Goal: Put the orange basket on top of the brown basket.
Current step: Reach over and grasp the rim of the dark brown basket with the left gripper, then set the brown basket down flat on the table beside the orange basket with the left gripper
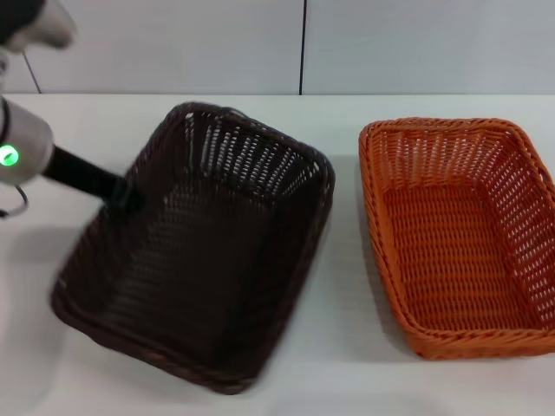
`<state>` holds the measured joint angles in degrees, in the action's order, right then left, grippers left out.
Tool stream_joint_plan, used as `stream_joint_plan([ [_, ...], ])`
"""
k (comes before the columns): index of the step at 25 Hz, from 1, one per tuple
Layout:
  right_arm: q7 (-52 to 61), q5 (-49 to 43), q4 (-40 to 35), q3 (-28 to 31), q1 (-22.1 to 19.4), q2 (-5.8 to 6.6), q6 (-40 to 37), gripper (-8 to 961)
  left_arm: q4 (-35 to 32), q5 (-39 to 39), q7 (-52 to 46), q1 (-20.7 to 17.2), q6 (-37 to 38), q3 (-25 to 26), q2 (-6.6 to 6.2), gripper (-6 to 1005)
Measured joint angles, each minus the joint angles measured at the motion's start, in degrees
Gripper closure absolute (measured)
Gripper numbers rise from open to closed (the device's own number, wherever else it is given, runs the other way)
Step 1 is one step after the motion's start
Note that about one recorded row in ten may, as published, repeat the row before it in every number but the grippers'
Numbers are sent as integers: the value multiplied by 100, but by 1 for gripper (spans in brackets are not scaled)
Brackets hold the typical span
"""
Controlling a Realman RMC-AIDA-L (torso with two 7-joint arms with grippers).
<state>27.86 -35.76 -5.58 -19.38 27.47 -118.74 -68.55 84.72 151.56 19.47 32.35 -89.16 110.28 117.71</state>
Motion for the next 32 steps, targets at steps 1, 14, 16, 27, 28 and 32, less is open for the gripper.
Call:
stream_joint_plan([
  [1,0,0,-5,2,-2,0,0,313,94,3,198,26,-10,138,-9,761],
  [14,30,71,-14,31,-73,0,-29,313,316,-96,1892,1019,-703,1394,-361,794],
  [16,36,76,-14,88,-85,0,-35,313,317,-126,2176,1156,-864,1375,-406,795],
  [27,52,79,0,186,-161,-16,-59,313,-314,-175,3599,1627,-1426,1232,-274,795],
  [28,54,79,8,200,-163,-16,-60,313,-428,-175,3679,1651,-1412,1158,-237,795],
  [32,59,79,22,216,-179,-18,-66,312,-1057,-145,4008,1821,-1171,754,-68,796],
])
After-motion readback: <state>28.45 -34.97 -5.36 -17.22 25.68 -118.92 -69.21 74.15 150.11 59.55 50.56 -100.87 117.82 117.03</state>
